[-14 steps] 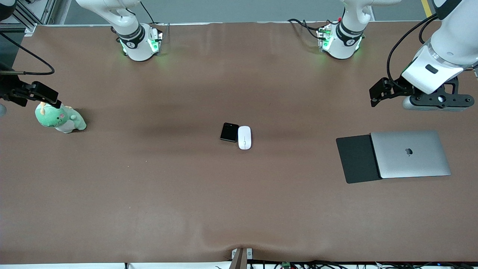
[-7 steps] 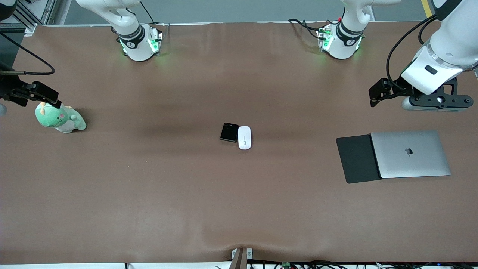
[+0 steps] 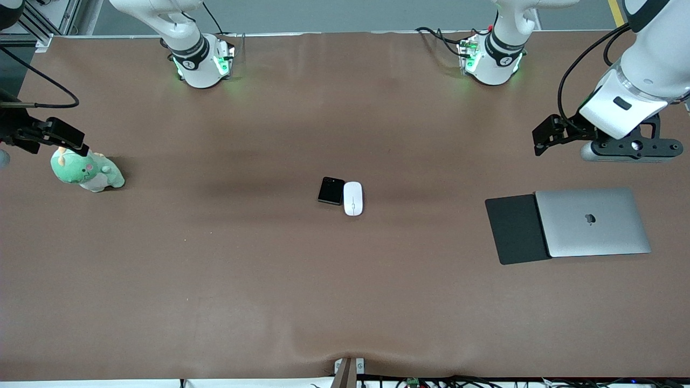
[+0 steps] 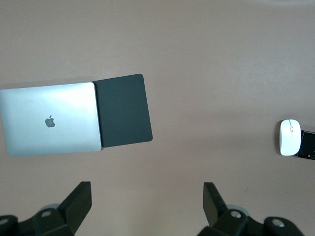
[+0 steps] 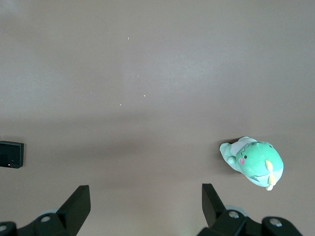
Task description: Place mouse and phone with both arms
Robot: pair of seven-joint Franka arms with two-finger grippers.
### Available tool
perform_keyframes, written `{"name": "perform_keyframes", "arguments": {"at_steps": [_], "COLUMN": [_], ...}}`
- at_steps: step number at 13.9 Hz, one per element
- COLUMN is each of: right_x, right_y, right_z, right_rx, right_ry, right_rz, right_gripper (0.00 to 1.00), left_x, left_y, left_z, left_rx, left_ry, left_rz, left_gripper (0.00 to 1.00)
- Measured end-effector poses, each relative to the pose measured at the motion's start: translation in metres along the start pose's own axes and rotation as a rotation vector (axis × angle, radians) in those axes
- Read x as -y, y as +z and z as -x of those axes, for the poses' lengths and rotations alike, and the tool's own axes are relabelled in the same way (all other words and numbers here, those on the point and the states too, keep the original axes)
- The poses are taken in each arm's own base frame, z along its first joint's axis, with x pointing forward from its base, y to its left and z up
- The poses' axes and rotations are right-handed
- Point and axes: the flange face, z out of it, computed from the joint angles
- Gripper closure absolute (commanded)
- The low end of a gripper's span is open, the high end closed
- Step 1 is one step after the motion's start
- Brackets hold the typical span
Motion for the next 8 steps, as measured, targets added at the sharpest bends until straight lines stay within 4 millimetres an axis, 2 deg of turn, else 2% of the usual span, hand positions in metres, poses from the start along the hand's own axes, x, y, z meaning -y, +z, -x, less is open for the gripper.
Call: {"name": "perform_keyframes", "arguments": {"at_steps": [8], "right_x": [-0.014], "right_y": [0.004], "right_z": [-0.004], "right_rx": [0.001], "right_ry": [0.005], "right_rz": [0.0], "right_gripper": [0.0], "left_x": [-0.006], "left_y": [0.01], "left_z": [-0.004], "left_rx": [0.018], "left_ry": [0.008], "left_rz": [0.0], "left_gripper": [0.0]}}
